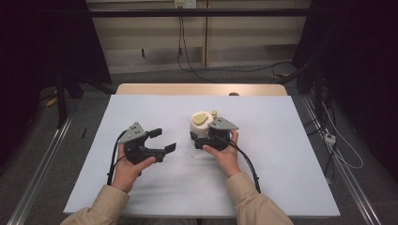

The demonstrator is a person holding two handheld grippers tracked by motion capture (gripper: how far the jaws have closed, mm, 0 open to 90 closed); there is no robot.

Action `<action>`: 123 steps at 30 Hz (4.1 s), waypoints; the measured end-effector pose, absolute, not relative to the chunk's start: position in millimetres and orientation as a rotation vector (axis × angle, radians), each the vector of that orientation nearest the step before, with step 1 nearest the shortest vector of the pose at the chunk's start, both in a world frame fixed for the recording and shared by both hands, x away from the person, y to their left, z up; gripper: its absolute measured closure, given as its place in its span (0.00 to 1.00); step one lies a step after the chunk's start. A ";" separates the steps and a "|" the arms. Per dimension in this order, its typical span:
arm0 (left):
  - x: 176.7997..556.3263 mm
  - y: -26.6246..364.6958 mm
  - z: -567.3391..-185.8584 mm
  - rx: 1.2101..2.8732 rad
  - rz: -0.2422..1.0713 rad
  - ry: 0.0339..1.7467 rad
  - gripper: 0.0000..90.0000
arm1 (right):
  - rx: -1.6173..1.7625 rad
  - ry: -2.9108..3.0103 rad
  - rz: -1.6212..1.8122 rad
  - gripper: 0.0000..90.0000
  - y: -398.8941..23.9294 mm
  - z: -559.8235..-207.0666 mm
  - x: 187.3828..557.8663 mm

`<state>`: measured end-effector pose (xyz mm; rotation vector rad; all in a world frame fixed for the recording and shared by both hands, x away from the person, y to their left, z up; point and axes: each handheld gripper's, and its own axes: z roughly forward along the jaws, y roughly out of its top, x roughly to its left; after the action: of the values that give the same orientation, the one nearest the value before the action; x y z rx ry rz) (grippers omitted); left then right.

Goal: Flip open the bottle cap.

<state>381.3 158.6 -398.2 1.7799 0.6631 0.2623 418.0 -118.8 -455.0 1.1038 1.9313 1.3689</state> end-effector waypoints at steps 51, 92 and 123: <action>423.9 109.7 -391.2 1.850 0.135 0.644 0.96 | 1.105 1.940 1.366 0.05 -118.8 -455.3 418.6; 438.4 89.4 -384.8 1.920 0.142 0.659 1.00 | 1.102 1.945 1.363 0.05 -118.9 -455.3 418.8; 440.4 84.4 -376.4 1.916 0.156 0.661 1.00 | 1.105 1.943 1.362 0.05 -118.7 -455.5 418.7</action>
<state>440.4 84.4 -376.4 1.9158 0.6610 0.1555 418.7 -118.7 -455.5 1.1050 1.9434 1.3620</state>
